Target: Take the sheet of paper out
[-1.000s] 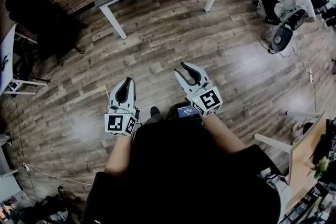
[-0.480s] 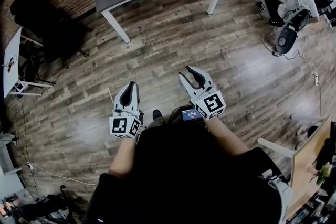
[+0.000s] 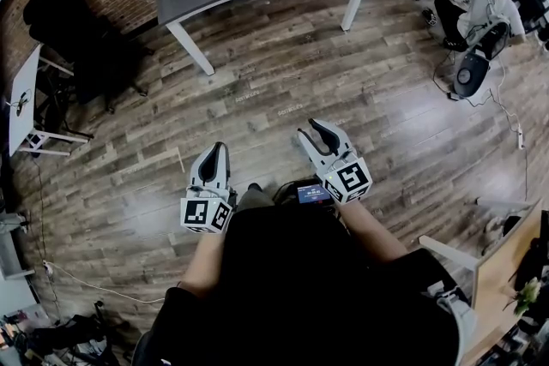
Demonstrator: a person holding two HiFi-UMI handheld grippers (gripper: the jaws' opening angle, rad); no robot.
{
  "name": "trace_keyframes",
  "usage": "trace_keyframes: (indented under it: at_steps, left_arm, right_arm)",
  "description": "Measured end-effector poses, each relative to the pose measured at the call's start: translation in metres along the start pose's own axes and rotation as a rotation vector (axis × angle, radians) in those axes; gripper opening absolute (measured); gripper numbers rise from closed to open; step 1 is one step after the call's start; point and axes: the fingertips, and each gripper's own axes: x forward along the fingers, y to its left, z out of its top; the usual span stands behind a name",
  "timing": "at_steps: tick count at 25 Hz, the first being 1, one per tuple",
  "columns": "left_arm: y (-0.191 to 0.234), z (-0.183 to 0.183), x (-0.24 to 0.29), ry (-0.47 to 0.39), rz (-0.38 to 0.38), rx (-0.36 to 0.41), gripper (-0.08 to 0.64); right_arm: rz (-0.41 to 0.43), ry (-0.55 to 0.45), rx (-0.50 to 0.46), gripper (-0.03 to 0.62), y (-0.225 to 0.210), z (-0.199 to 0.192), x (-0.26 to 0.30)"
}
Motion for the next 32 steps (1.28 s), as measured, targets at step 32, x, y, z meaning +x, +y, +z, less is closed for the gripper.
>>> trace_keyframes:
  at_steps: [32]
  left_arm:
    - [0.204, 0.013, 0.215, -0.009, 0.012, -0.094, -0.005]
  right_arm:
    - [0.002, 0.09, -0.014, 0.135, -0.118, 0.021, 0.261]
